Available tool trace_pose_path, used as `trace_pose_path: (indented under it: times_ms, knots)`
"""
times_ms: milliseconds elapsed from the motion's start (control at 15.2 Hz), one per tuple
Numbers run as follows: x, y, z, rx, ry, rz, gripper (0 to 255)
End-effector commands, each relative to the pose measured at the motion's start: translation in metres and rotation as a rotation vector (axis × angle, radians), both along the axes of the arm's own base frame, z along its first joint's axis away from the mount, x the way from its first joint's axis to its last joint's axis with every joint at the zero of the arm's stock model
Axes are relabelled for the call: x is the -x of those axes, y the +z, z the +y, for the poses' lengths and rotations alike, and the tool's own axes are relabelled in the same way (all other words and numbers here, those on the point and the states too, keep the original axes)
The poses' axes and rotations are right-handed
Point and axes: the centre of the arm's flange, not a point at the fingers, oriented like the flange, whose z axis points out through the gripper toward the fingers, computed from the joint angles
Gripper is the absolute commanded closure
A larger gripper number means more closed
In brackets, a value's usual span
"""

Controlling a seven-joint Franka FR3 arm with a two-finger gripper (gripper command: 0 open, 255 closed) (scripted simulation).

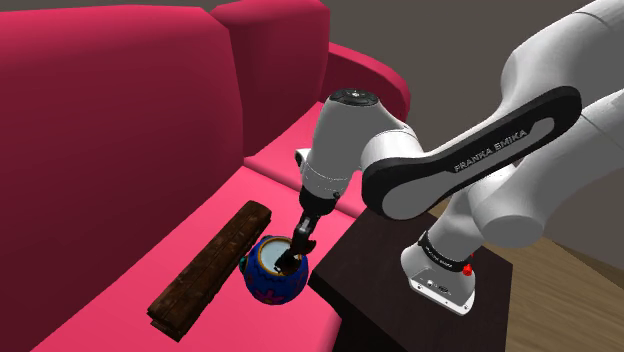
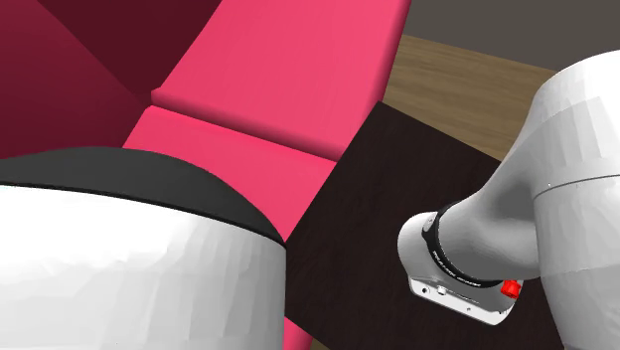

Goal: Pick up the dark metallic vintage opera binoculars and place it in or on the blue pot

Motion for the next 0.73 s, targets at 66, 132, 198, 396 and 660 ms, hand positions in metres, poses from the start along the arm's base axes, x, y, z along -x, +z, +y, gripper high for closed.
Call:
trace_pose_path:
  times_ms: [66,132,198,396,660]
  knots:
    - [0.0,-0.016,0.001,-0.001,0.0,-0.001,255]
    - [0.0,-0.021,0.001,-0.001,0.0,-0.001,255]
    - [0.0,-0.027,0.001,-0.001,0.0,-0.001,255]
    - [0.0,-0.04,0.001,-0.001,0.0,-0.001,255]
    - [0.0,-0.04,0.001,-0.001,0.0,-0.001,255]
